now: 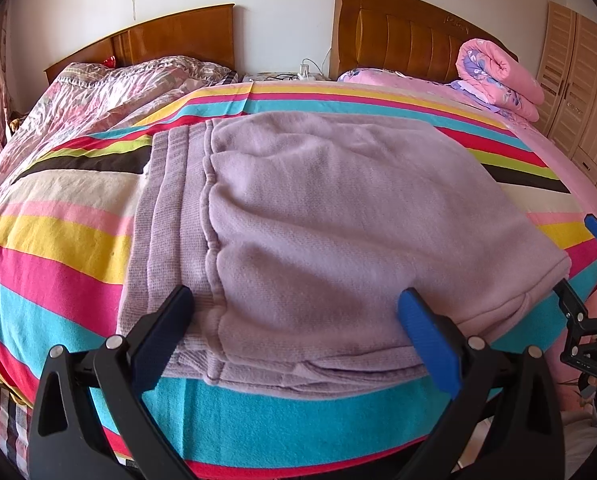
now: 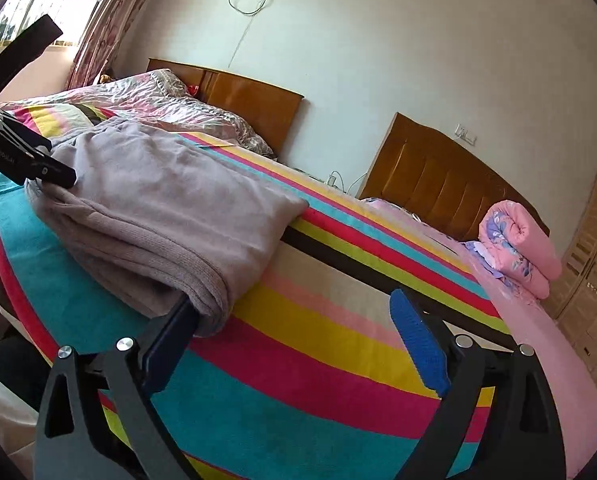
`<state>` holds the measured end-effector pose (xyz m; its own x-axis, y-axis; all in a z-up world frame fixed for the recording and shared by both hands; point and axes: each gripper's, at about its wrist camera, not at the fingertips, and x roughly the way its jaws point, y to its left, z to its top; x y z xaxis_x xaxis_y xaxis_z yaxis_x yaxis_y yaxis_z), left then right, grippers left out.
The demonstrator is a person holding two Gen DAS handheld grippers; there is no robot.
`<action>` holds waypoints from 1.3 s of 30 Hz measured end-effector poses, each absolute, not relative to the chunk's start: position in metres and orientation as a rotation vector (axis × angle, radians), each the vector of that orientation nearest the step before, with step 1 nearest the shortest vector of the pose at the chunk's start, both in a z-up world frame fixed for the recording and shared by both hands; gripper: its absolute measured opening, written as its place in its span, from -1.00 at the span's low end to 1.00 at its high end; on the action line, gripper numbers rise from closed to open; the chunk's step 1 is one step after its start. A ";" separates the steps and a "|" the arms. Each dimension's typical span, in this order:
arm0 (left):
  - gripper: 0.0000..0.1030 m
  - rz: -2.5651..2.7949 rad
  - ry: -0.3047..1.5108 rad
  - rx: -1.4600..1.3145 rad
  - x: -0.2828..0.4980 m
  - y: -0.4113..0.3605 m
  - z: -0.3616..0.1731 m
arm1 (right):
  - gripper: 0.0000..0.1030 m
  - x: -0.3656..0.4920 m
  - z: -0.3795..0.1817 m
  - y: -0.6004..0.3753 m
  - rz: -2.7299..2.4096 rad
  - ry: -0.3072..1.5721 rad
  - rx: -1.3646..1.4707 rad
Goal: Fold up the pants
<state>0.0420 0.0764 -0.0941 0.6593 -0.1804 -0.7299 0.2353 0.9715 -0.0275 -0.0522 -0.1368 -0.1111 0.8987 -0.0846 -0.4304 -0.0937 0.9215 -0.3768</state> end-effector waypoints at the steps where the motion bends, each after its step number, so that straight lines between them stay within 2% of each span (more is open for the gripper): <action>1: 0.97 -0.236 0.817 0.075 0.042 0.076 -0.094 | 0.73 -0.050 -0.118 -0.141 0.019 0.499 -0.381; 5: 0.97 -0.235 0.813 0.084 0.042 0.076 -0.095 | 0.73 -0.052 -0.115 -0.164 0.076 0.564 -0.255; 10: 0.97 -0.223 0.804 0.092 0.040 0.074 -0.097 | 0.77 -0.058 -0.095 -0.209 0.178 0.593 0.051; 16: 0.97 -0.219 0.789 0.096 0.039 0.074 -0.098 | 0.78 -0.011 -0.075 -0.175 0.206 0.608 0.007; 19: 0.97 -0.220 0.787 0.097 0.039 0.074 -0.099 | 0.78 0.007 -0.099 -0.149 0.212 0.728 -0.100; 23: 0.97 -0.220 0.773 0.106 0.037 0.074 -0.099 | 0.79 0.004 -0.109 -0.155 0.221 0.732 -0.023; 27: 0.97 -0.199 0.764 0.121 0.038 0.071 -0.099 | 0.85 -0.004 -0.099 -0.146 0.195 0.726 -0.104; 32: 0.97 -0.187 0.760 0.117 0.038 0.070 -0.099 | 0.86 -0.026 -0.075 -0.148 0.191 0.583 -0.057; 35: 0.97 -0.186 0.755 0.114 0.038 0.071 -0.099 | 0.88 -0.013 -0.097 -0.132 0.203 0.684 -0.139; 39: 0.97 -0.187 0.751 0.116 0.037 0.072 -0.100 | 0.88 -0.008 -0.108 -0.142 0.233 0.709 -0.043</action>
